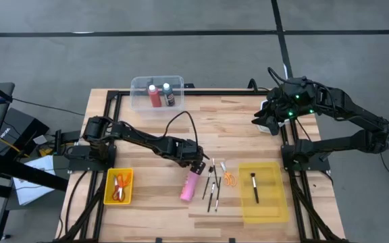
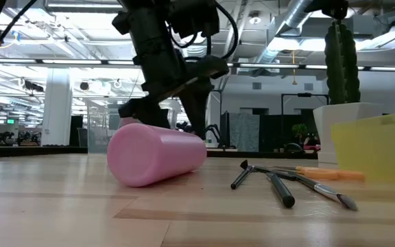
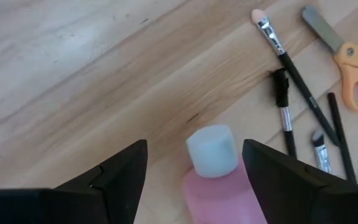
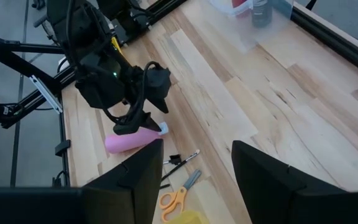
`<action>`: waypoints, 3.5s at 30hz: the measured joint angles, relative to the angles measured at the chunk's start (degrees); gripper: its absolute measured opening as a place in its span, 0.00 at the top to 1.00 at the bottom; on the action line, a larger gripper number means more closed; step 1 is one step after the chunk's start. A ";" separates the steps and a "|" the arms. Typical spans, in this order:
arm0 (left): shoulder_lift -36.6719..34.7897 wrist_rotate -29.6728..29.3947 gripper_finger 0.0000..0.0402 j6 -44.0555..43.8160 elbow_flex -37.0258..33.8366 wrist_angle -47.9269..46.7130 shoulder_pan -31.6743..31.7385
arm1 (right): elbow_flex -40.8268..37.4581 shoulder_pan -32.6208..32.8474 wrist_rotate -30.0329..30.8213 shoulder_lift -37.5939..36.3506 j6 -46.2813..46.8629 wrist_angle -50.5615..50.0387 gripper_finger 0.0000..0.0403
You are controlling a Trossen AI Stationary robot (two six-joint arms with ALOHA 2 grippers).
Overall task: Pick & Place Paint Supplies
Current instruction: Put the pink paint bottle into the transparent bin
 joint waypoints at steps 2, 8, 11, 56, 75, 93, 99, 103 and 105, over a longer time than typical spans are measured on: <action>0.69 0.23 0.36 0.00 0.01 0.70 0.14 | 0.00 0.00 0.02 0.00 0.00 0.00 0.54; 2.30 2.61 0.36 -0.15 -0.06 2.39 0.24 | 0.00 0.00 0.17 -0.04 0.02 -0.02 0.54; 2.34 2.68 0.37 -0.70 -0.06 2.02 0.26 | 0.00 0.00 0.22 -0.04 0.04 -0.02 0.54; -26.63 -41.84 0.73 -7.34 -0.09 -21.23 0.20 | 0.04 -0.09 3.17 -1.99 0.22 -1.32 0.54; -35.32 -60.14 0.73 0.03 -0.09 -24.40 2.79 | 0.04 -0.11 6.17 -2.03 0.62 -1.27 0.54; -35.60 -66.85 0.73 24.61 -0.09 -6.27 14.47 | 0.00 -0.11 6.60 -1.86 1.57 -1.20 0.54; -34.77 -66.60 0.73 35.20 -0.08 1.84 17.48 | 0.00 -0.15 8.09 -1.88 2.13 -1.11 0.54; -32.86 -66.79 0.73 36.58 -0.71 2.36 18.43 | 0.00 -0.14 8.96 -1.86 2.68 -1.14 0.54; -31.90 -66.96 0.73 36.60 -2.44 4.49 18.60 | 0.00 -0.15 8.97 -1.86 3.18 -1.15 0.54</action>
